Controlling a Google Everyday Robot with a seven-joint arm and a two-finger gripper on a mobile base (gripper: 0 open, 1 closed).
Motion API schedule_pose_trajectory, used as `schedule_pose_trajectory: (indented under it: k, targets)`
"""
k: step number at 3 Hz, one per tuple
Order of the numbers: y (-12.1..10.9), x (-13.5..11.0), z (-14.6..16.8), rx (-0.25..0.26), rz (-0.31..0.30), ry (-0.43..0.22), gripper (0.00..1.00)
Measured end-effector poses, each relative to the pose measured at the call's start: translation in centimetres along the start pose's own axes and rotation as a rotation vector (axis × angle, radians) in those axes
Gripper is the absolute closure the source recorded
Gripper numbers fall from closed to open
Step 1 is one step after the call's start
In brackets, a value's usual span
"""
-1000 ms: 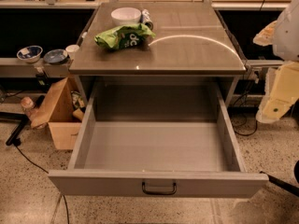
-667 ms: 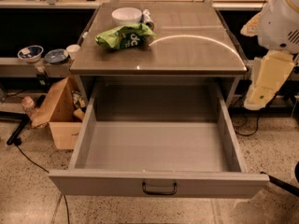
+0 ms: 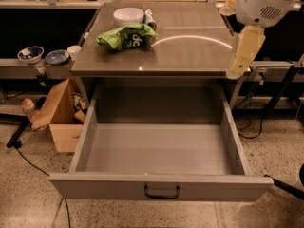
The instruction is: Place green rice chip bag into top drawer
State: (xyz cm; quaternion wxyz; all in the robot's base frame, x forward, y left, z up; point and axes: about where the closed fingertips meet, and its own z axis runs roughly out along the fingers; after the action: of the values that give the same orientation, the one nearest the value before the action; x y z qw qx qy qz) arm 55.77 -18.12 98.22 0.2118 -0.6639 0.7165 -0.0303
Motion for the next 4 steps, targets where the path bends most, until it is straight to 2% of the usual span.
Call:
schedule_pose_trajectory:
  k: [1, 2, 3, 4]
  targets:
    - [-3.7, -1.6, 2.3, -0.029, -0.069, -0.081, 0.0]
    - [-8.6, -4.7, 5.0, -0.031, -0.159, -0.127, 0.0]
    - [-8.6, -4.7, 5.0, -0.031, -0.16, -0.127, 0.0]
    - [-9.9, -5.4, 5.9, -0.008, -0.184, -0.147, 0.0]
